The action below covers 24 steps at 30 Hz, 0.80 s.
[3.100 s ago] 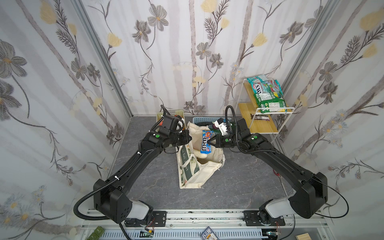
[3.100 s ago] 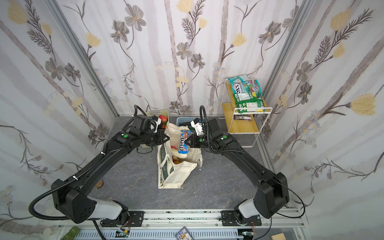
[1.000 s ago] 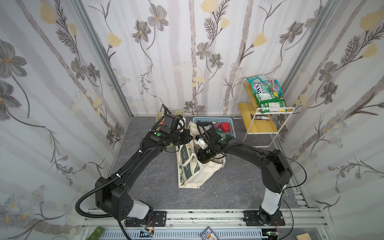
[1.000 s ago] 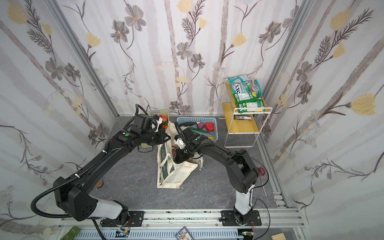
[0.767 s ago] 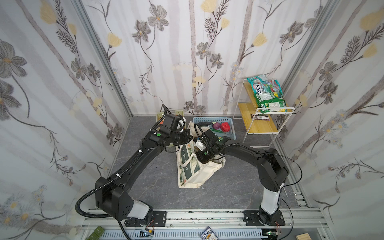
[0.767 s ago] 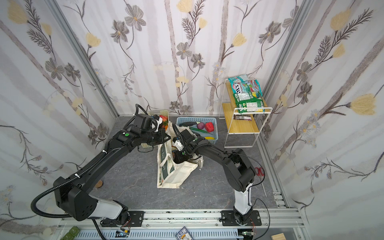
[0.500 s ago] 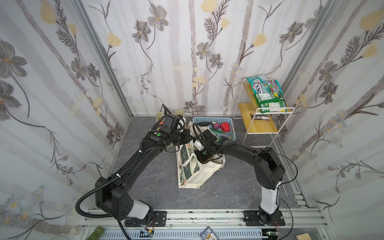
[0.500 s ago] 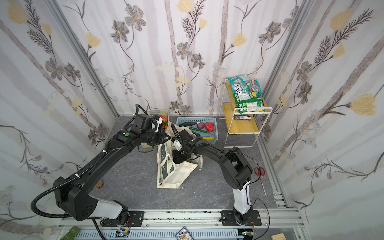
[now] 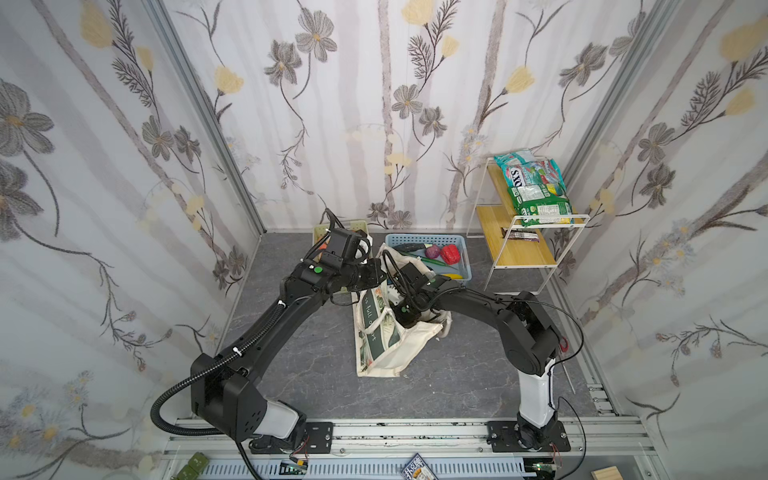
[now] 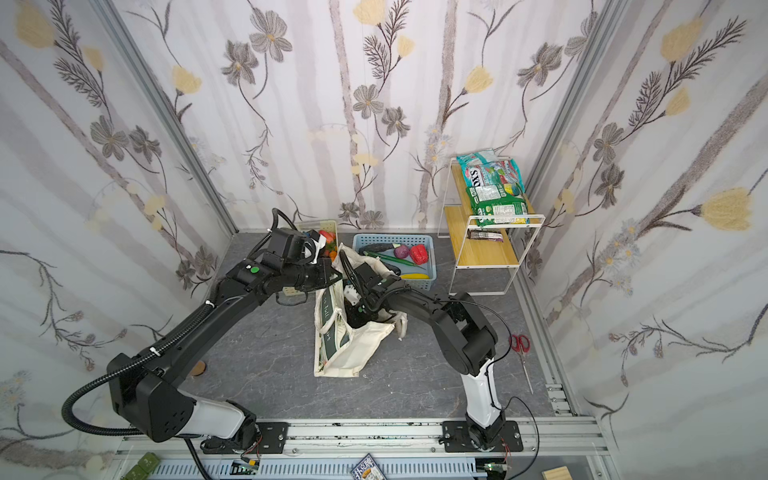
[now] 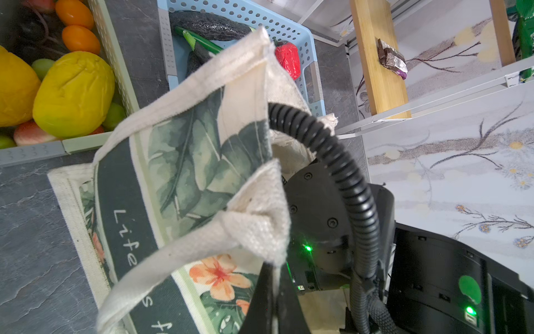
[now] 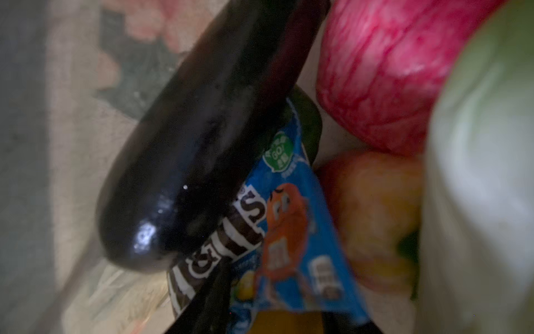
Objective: Place the food into the grocery bag and tie it
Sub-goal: 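Lower the M&M's bag into the tote while the left gripper holds the handle, then open the right gripper and lift it out of the tote bag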
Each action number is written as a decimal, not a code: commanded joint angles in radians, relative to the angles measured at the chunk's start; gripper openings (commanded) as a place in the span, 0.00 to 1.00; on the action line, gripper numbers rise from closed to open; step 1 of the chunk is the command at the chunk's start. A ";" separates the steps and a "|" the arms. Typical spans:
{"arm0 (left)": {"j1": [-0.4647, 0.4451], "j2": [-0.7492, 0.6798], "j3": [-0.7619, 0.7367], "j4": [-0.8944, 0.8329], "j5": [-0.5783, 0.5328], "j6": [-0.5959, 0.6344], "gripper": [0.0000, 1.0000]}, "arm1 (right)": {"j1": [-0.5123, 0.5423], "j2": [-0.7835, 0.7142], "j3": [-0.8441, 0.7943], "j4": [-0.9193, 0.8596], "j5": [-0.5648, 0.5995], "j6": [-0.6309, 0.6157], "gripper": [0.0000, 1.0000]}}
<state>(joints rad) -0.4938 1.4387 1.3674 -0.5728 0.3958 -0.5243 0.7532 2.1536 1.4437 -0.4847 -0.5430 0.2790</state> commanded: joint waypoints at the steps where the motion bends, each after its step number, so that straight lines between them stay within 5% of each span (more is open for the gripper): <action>1: 0.002 -0.004 0.002 0.031 -0.004 -0.004 0.00 | 0.000 0.009 0.004 -0.025 0.020 -0.008 0.58; 15: 0.004 -0.013 -0.005 0.018 -0.022 0.000 0.00 | -0.043 -0.167 0.000 -0.050 0.029 -0.025 0.73; 24: 0.016 -0.026 -0.013 0.007 -0.033 0.002 0.00 | -0.107 -0.279 0.028 -0.111 0.000 -0.070 0.74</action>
<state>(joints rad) -0.4812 1.4216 1.3571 -0.5762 0.3710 -0.5240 0.6617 1.9041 1.4517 -0.5838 -0.5205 0.2481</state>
